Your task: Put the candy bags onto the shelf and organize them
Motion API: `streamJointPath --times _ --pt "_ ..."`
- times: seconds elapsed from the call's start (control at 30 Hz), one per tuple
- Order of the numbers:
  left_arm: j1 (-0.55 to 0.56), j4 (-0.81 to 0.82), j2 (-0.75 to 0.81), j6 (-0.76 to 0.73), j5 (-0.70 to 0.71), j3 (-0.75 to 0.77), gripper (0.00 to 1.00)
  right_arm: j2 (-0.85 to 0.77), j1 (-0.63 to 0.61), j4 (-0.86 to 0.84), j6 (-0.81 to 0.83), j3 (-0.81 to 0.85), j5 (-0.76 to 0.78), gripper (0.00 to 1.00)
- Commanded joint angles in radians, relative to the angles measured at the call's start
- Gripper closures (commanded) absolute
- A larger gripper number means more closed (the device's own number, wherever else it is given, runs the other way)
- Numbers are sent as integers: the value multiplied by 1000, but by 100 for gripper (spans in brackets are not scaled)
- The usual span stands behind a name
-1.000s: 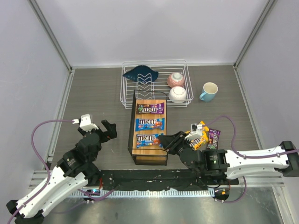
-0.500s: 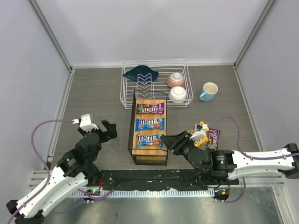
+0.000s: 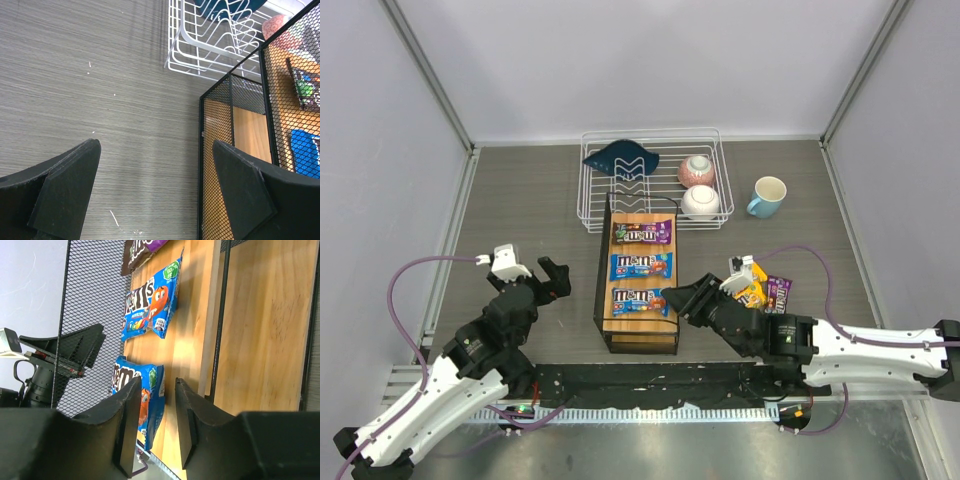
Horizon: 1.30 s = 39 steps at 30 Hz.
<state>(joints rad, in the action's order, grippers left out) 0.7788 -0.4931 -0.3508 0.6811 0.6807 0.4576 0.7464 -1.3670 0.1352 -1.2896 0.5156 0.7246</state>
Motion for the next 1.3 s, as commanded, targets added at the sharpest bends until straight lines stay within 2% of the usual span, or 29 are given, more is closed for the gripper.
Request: streamJointPath --times 0.0,0.57,0.67,0.83,1.27 --pt "5 1 -2 9 17 13 0 -18 26 -23 0 -15 -54 63" --pt "4 2 -5 8 20 10 0 -44 68 -123 24 -66 -128 81" --pt "5 1 -4 8 20 10 0 -47 68 -131 23 -72 -123 90" --pt "5 1 -4 8 22 10 0 -70 69 -131 27 -85 -94 98" --pt "5 5 -5 8 25 6 0 -45 74 -166 42 -54 -56 99"
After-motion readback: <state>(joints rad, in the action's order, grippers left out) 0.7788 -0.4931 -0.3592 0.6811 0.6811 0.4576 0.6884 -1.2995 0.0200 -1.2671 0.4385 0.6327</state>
